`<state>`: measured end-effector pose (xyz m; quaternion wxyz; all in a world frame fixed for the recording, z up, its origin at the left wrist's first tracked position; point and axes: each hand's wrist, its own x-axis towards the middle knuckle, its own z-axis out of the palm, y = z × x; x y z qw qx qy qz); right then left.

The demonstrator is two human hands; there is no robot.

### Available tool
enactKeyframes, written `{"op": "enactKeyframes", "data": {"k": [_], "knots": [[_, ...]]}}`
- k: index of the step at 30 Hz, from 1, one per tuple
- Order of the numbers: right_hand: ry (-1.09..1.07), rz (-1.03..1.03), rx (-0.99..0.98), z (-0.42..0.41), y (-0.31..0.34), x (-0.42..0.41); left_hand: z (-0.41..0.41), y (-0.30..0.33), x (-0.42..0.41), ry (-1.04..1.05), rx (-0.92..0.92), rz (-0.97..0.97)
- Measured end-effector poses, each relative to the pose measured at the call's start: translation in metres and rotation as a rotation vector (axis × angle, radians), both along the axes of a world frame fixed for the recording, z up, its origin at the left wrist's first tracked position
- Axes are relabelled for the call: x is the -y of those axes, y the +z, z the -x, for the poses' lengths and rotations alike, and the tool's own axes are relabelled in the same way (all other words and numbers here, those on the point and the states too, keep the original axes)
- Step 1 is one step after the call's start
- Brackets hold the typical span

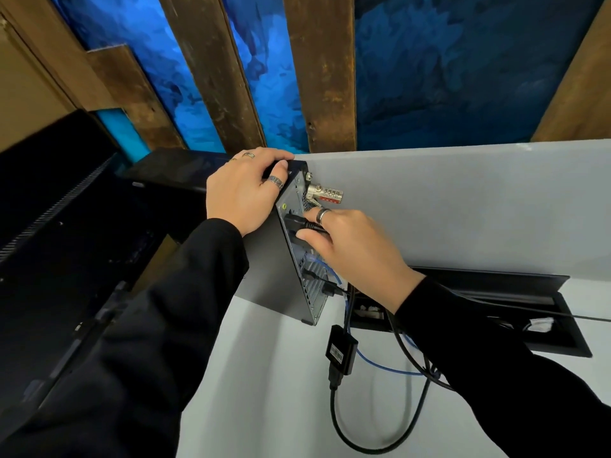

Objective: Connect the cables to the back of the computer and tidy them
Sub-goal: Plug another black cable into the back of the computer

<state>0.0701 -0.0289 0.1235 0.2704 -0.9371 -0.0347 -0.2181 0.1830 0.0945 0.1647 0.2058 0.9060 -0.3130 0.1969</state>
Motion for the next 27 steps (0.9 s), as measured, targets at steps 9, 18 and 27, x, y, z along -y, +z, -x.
{"op": "enactKeyframes", "data": {"k": [9,18,27], "knots": [[-0.172,-0.415,0.216,0.071,-0.032,-0.018,0.0,0.0,-0.002,-0.001,-0.026,0.023],[-0.119,-1.105,-0.484,0.078,-0.131,-0.107,0.002,0.002,0.0,-0.01,-0.014,0.0],[-0.653,-1.167,-0.581,0.02,-0.176,-0.119,-0.004,0.002,-0.007,-0.067,-0.035,-0.013]]}}
